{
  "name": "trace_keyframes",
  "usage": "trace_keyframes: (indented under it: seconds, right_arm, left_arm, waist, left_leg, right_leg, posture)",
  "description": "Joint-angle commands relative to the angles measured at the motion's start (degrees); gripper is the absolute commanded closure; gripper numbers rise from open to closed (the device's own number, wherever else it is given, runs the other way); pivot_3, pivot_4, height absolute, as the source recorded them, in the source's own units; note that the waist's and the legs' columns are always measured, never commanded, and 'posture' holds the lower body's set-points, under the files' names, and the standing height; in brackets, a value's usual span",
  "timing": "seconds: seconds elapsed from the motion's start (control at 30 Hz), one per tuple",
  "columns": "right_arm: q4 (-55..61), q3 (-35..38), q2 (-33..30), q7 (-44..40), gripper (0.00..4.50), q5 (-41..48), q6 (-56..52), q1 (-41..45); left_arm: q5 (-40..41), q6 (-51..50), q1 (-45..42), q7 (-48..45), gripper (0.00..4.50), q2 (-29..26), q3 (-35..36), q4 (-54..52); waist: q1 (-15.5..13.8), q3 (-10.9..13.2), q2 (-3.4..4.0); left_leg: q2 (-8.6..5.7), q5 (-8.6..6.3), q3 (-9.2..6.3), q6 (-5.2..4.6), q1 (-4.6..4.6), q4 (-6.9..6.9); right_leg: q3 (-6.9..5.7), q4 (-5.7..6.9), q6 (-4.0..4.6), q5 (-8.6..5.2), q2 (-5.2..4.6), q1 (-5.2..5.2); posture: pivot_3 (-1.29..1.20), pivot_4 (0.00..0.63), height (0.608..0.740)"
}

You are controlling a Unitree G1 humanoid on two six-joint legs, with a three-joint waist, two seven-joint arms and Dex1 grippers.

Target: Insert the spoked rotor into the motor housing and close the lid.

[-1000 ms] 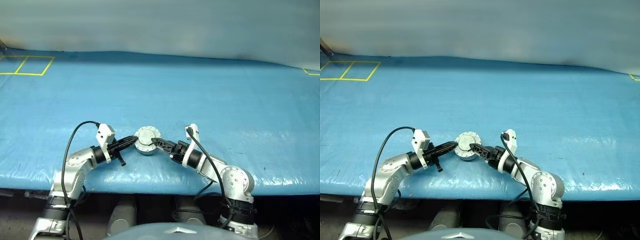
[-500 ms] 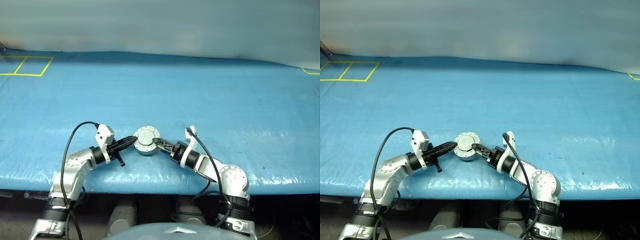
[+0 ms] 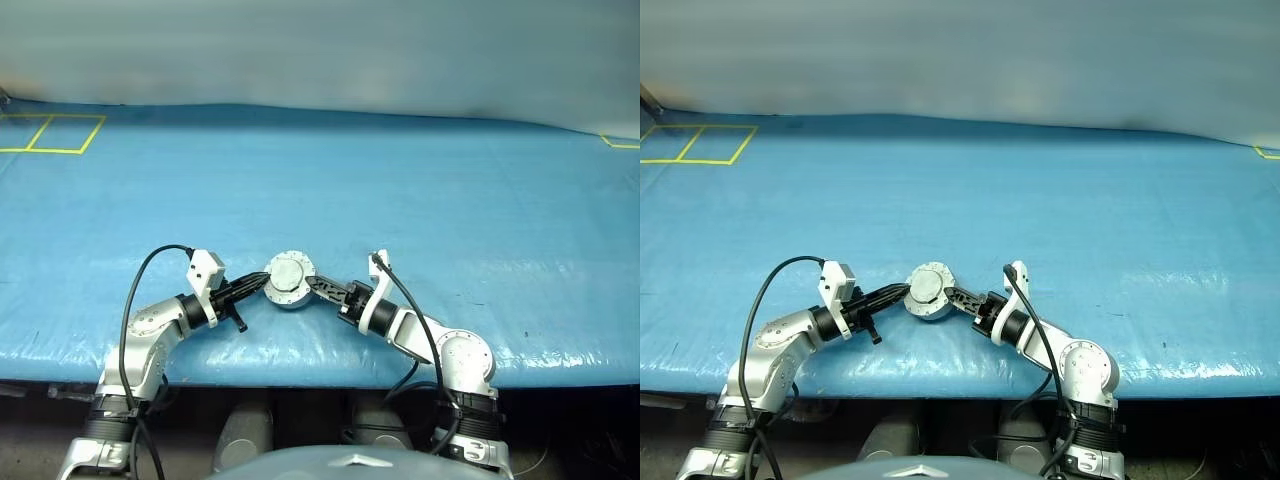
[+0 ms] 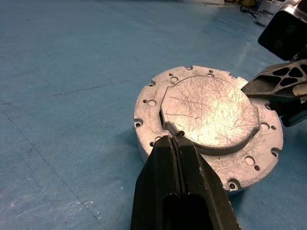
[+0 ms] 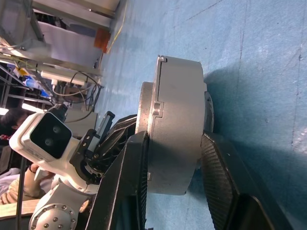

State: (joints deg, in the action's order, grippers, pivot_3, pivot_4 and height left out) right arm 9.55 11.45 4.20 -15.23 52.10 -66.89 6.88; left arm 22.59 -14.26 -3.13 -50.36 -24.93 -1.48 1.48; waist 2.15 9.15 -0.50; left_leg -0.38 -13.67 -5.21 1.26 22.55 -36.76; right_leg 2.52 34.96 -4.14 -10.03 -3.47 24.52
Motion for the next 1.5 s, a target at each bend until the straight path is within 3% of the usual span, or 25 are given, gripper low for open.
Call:
trace_keyframes:
  seconds: [0.03,0.4,0.5,0.9,1.17,1.5]
  right_arm:
    - [0.72,-1.32,0.56,-0.33,3.26,1.67,0.16,0.47]
    - [0.09,7.40,1.90,4.86,3.26,11.15,4.03,4.26]
    - [0.56,7.95,2.00,6.18,3.26,12.90,4.74,4.81]
    - [2.80,7.37,1.93,9.09,3.26,23.08,7.89,6.13]
    - [4.47,3.21,0.87,9.98,3.26,27.45,7.29,4.95]
    - [4.89,0.43,-0.77,10.40,3.26,28.31,8.60,4.09]
  left_arm:
    - [-0.16,-0.74,0.54,0.49,4.50,1.10,-0.43,1.10]
    - [6.86,-6.63,0.09,3.38,4.50,5.15,4.63,-0.68]
    - [8.70,-7.66,0.03,3.68,3.88,5.96,5.57,-0.78]
    - [27.43,-22.79,-0.58,7.43,0.02,13.02,13.26,-2.45]
    - [39.38,-32.80,-1.60,10.56,0.02,17.23,15.80,-2.06]
    - [43.31,-35.83,-2.77,11.10,0.02,19.42,15.22,-2.85]
  waist:
    - [0.03,-0.01,0.03]
    - [0.12,0.09,0.05]
    - [0.32,0.19,0.08]
    - [1.52,0.25,0.11]
    - [1.60,0.26,0.11]
    - [1.70,0.27,0.10]
  left_leg:
    - [0.00,0.00,0.00,0.00,0.00,-0.01]
    - [-0.01,-0.03,0.00,-0.05,0.13,-0.06]
    - [-0.01,-0.04,0.00,-0.08,0.15,-0.05]
    - [-0.01,-0.08,0.00,-0.15,0.16,-0.10]
    - [-0.01,-0.09,0.00,-0.16,0.17,-0.15]
    - [-0.02,-0.09,0.01,-0.16,0.16,-0.20]
  right_leg:
    - [0.00,0.00,0.00,0.00,0.00,0.00]
    - [0.01,-0.01,-0.06,0.04,0.01,0.04]
    - [0.00,-0.01,-0.06,0.04,0.02,0.07]
    - [0.02,0.00,-0.09,0.06,0.03,0.06]
    - [0.03,0.00,-0.09,0.07,0.05,0.04]
    - [0.07,0.00,-0.09,0.07,0.07,0.03]
  posture:
    - [0.00,0.150,0.740]
    - [0.00,0.150,0.740]
    - [0.00,0.150,0.740]
    - [0.00,0.150,0.740]
    - [0.00,0.150,0.740]
    - [0.00,0.150,0.740]
